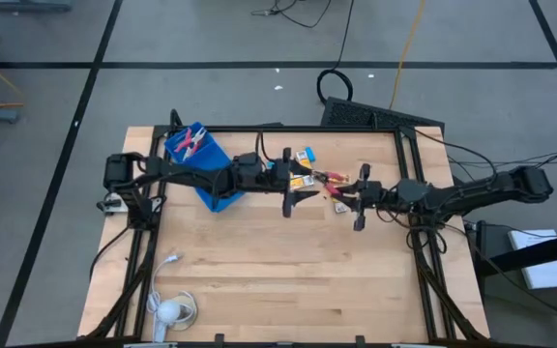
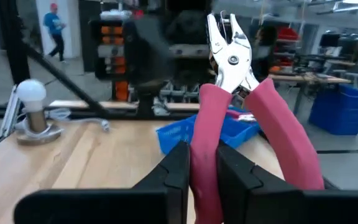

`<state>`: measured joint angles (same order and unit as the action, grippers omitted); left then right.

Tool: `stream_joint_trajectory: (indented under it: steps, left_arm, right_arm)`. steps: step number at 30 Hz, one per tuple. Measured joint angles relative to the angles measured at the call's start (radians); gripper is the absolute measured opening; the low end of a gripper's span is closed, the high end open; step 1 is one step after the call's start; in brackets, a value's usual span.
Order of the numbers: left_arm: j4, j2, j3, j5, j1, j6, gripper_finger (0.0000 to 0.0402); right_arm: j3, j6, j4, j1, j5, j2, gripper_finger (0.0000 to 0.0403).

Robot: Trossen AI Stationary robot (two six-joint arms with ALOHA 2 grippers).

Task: Pick & Place School Supplies
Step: Put the pink hole puncher into the top blue bin

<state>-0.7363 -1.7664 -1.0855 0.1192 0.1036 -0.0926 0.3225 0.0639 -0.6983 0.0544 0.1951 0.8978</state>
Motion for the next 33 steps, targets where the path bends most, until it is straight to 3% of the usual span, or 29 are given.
stream_joint_trajectory:
  steps: [3,9,22,25,33]
  left_arm:
    - [-0.004,0.001,0.0,-0.053,-0.009,0.0,0.0255]
    - [-0.012,0.001,0.0,-0.061,-0.011,0.003,0.0255]
    - [-0.023,0.001,0.0,-0.06,-0.015,-0.034,0.0251]
    - [-0.023,0.001,0.0,-0.059,-0.016,-0.035,0.0225]
    - [-0.022,0.001,0.0,-0.052,-0.015,0.007,0.0106]
  right_arm:
    - [0.0,0.0,-0.095,0.0,-0.039,0.072,0.0039]
    - [0.0,0.0,-0.222,0.0,-0.043,0.182,0.0039]
    - [0.0,0.002,-0.27,0.0,-0.042,0.202,0.0039]
    - [0.0,0.003,-0.27,0.0,-0.041,0.202,0.0039]
    - [0.0,0.008,-0.27,-0.001,-0.04,0.202,0.0039]
